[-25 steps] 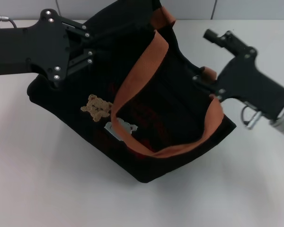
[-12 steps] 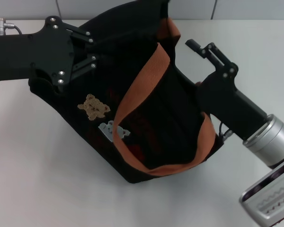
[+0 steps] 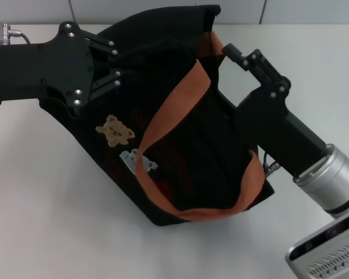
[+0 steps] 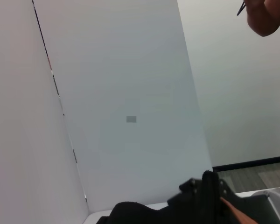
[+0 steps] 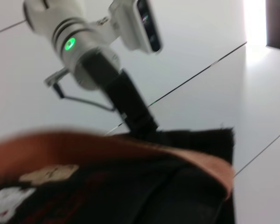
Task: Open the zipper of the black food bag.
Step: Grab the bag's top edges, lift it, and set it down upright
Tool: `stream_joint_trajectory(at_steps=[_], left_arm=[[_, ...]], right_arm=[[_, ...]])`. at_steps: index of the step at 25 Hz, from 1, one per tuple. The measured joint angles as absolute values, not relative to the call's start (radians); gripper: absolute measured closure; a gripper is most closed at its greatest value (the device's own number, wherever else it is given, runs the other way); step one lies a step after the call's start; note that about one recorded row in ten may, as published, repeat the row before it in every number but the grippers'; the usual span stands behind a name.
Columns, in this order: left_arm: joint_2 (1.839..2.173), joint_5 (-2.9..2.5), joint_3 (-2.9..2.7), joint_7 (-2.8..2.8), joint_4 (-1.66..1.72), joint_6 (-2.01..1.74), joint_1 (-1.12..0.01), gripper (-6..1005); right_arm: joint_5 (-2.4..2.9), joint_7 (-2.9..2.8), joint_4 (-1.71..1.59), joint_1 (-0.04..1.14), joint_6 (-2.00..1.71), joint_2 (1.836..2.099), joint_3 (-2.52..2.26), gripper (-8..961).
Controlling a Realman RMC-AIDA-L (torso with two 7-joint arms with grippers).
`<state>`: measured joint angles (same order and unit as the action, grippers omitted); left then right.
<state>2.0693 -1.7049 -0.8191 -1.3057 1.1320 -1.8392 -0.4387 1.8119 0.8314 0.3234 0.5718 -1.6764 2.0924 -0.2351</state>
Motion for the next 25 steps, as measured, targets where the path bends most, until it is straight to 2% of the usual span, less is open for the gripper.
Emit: stream_joint_trajectory(at_steps=[22,25], left_arm=[[2.069,-1.703,-0.819,-1.304,1.113,-1.828,-0.454,895],[2.069,-1.702,-0.819,-1.304,1.111,-1.832,-0.454,895]], right_arm=[[1.814,0.83,0.312,0.555,-1.675,2.091,-0.235,212],[1.814,0.83,0.312,0.56,-1.672,2.091,-0.235,418]])
